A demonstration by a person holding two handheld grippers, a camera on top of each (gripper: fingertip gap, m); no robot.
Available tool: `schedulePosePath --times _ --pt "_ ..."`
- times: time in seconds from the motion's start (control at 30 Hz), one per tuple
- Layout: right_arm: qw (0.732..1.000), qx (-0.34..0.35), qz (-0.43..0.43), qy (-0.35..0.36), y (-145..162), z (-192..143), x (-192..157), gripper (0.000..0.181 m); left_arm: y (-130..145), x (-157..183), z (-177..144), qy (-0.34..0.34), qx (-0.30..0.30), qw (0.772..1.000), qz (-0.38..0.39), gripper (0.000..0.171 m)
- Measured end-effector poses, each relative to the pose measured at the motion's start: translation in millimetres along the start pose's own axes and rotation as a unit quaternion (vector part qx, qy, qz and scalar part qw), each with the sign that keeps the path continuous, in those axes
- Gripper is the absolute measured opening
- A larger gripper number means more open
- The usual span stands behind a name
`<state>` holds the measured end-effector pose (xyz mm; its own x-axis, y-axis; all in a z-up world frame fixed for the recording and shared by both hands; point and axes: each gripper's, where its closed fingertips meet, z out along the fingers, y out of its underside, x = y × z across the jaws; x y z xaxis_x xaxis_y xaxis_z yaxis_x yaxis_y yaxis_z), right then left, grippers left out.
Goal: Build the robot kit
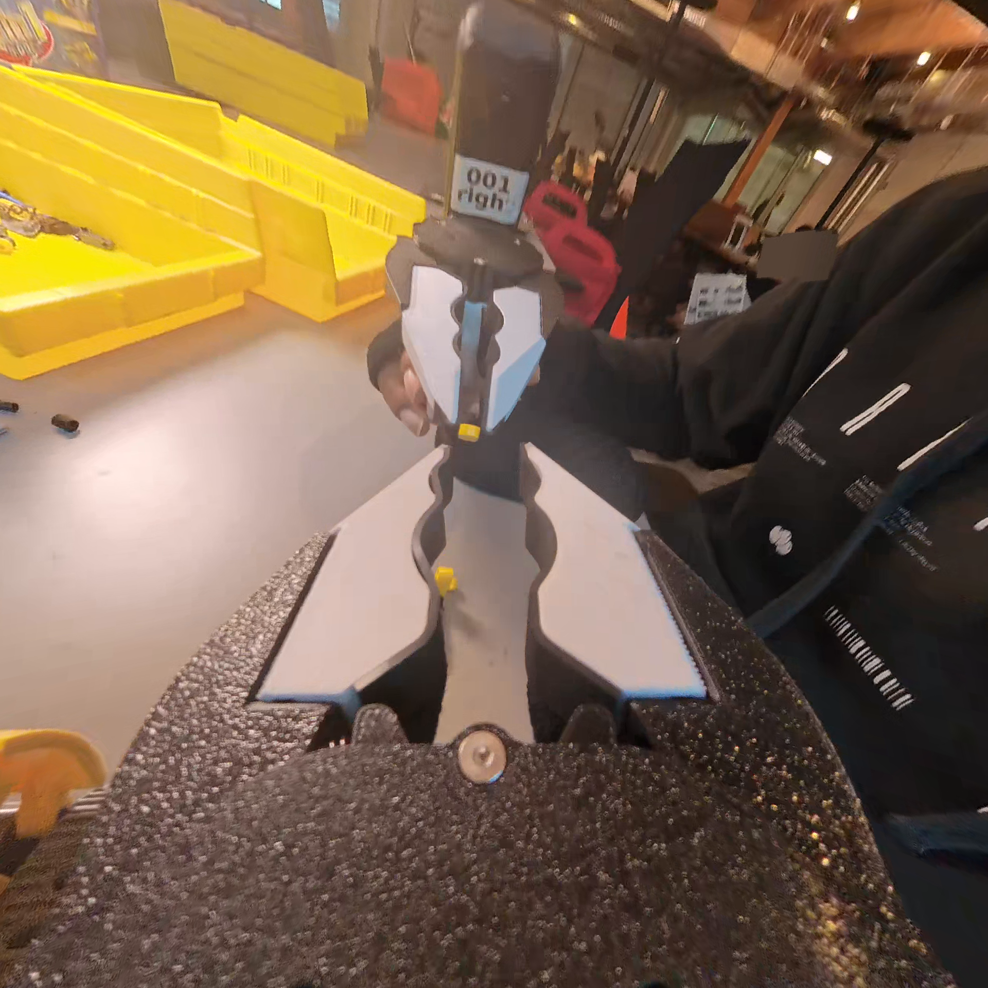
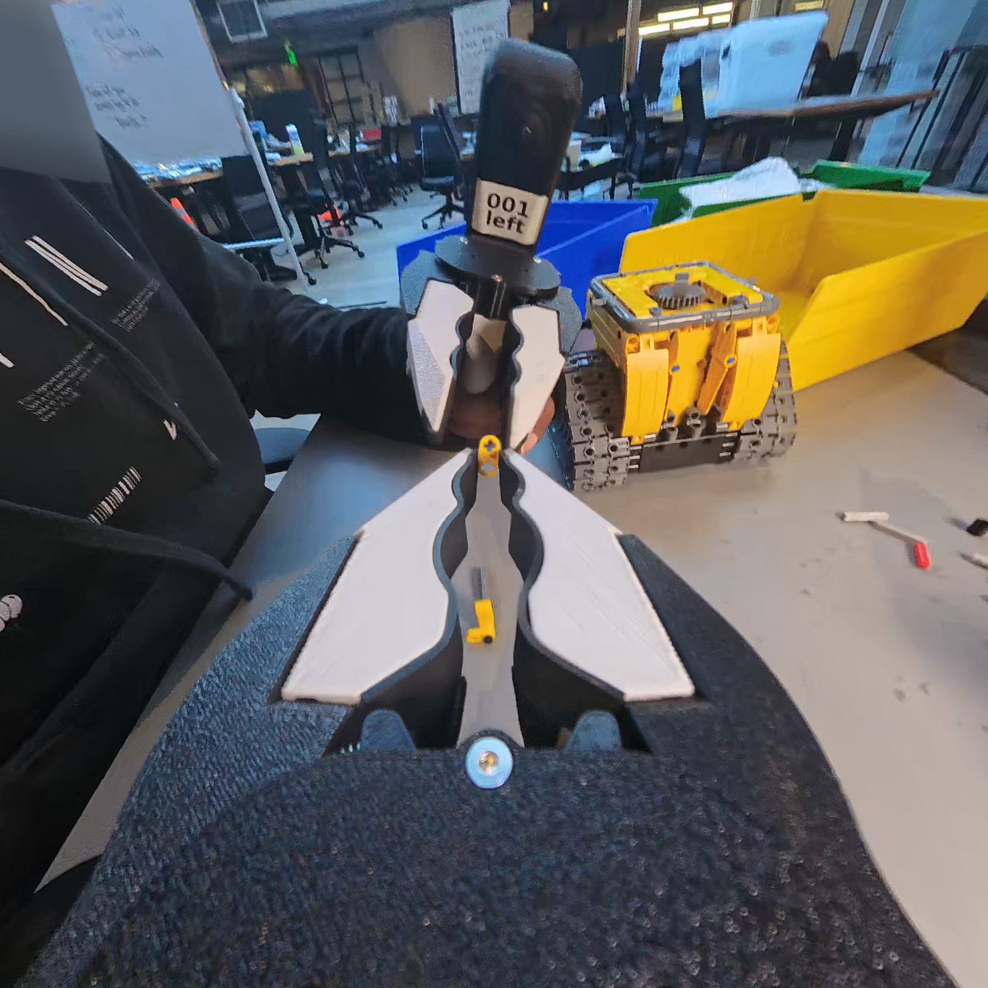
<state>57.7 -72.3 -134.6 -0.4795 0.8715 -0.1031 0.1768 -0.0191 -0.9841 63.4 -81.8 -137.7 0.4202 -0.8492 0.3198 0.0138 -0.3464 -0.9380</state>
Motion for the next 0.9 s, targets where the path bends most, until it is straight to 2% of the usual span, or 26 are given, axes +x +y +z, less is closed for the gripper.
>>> schedulePosePath --times 0.2,0.53,0.63,0.9 --pt "0.999 0.038 -0.01 0.0 -9 -1 -3 0.008 -16 3 -3 0.03 0.06 0.996 -0.057 0.025" --pt "0.999 0.047 -0.022 -0.001 -10 1 -5 0.008 -13 2 1 0.046 0.065 0.992 -0.094 0.01" --pt "0.998 0.061 -0.03 -0.004 -14 1 -8 0.008 -14 -1 0 0.041 0.071 0.991 -0.103 0.019" --pt "0.995 0.095 -0.033 -0.02 -22 1 -14 0.008 -19 15 1 0.105 0.088 0.982 -0.134 0.012"
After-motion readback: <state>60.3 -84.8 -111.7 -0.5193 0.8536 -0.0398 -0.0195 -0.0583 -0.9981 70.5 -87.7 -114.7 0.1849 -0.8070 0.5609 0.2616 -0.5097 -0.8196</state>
